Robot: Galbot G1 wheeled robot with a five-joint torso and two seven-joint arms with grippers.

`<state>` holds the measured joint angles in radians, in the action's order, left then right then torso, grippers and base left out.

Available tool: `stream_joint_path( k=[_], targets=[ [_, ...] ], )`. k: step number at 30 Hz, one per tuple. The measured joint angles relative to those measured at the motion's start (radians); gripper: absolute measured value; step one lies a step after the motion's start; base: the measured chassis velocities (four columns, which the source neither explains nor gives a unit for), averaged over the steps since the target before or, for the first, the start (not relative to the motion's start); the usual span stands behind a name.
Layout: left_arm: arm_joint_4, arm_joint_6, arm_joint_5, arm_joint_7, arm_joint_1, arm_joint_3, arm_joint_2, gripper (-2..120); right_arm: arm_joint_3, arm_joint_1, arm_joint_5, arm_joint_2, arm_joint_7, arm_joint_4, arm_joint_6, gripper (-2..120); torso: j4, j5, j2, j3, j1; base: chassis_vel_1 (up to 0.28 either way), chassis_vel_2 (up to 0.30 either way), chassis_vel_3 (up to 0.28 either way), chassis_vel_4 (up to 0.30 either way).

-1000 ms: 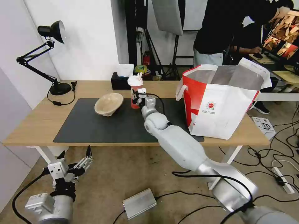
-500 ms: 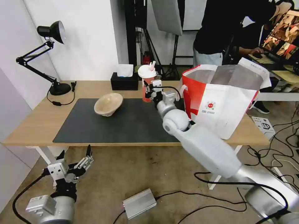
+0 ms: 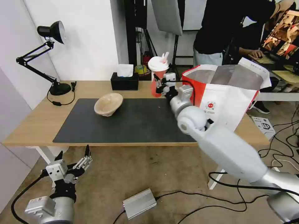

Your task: Pick up the trash from the table and place it into the takeout bag.

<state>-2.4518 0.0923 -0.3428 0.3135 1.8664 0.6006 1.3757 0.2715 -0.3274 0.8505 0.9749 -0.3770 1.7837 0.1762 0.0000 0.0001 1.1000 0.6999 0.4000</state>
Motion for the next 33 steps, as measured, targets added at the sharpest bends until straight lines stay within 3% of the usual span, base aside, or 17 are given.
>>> stream_joint_path(
  k=[15,33],
  targets=[
    [-0.018,-0.001,-0.002,0.000,0.007,0.002,-0.006,100,-0.100,0.011,0.131,-0.198,-0.020,0.172,0.048,3,0.0000,0.0001,0.000,0.000,0.000,0.000,0.000,0.000,0.000],
    [-0.021,-0.001,0.007,-0.001,0.009,-0.010,-0.006,100,-0.219,0.006,0.215,-0.306,-0.034,0.185,0.056,3,0.0000,0.0000,0.000,0.000,0.000,0.000,0.000,0.000,0.000]
  ],
)
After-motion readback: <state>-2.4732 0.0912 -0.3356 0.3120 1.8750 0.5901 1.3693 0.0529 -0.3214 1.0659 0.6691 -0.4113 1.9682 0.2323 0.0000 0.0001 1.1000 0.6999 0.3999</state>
